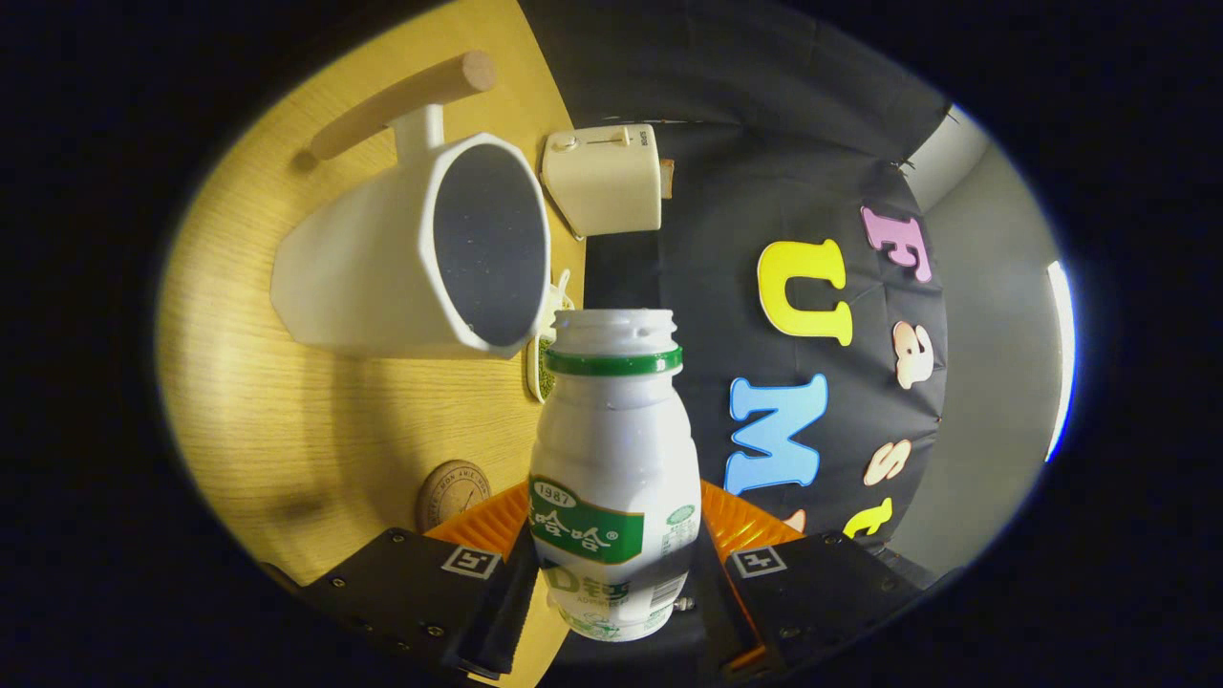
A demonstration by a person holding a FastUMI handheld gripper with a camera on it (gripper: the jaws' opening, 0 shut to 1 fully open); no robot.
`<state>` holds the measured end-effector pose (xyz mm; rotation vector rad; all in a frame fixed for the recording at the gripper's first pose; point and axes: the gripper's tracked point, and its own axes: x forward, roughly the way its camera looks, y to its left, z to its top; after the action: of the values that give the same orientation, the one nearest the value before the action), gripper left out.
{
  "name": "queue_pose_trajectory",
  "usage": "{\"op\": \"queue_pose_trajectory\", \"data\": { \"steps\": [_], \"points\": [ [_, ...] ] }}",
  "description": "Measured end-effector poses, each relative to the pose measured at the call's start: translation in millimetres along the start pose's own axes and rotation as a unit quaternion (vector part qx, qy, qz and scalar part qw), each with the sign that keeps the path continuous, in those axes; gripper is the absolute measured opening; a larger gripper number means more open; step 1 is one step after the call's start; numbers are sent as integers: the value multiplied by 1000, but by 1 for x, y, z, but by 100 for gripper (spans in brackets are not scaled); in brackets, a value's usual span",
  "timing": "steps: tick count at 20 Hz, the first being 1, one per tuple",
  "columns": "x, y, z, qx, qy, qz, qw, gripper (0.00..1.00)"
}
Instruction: Take the bottle from table, then pour the juice into the cup, finally place the bottle on the coaster
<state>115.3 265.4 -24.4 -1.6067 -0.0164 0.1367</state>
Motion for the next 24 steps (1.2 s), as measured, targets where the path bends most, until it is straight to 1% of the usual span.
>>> {"op": "queue_pose_trajectory", "data": {
  "steps": [6, 12, 24],
  "points": [
    [2, -7, 0, -31, 2, -10, 999, 73],
    [2, -13, 2, -74, 1, -19, 997, 73],
    [0, -21, 4, -95, 1, -26, 995, 73]
  ]
}}
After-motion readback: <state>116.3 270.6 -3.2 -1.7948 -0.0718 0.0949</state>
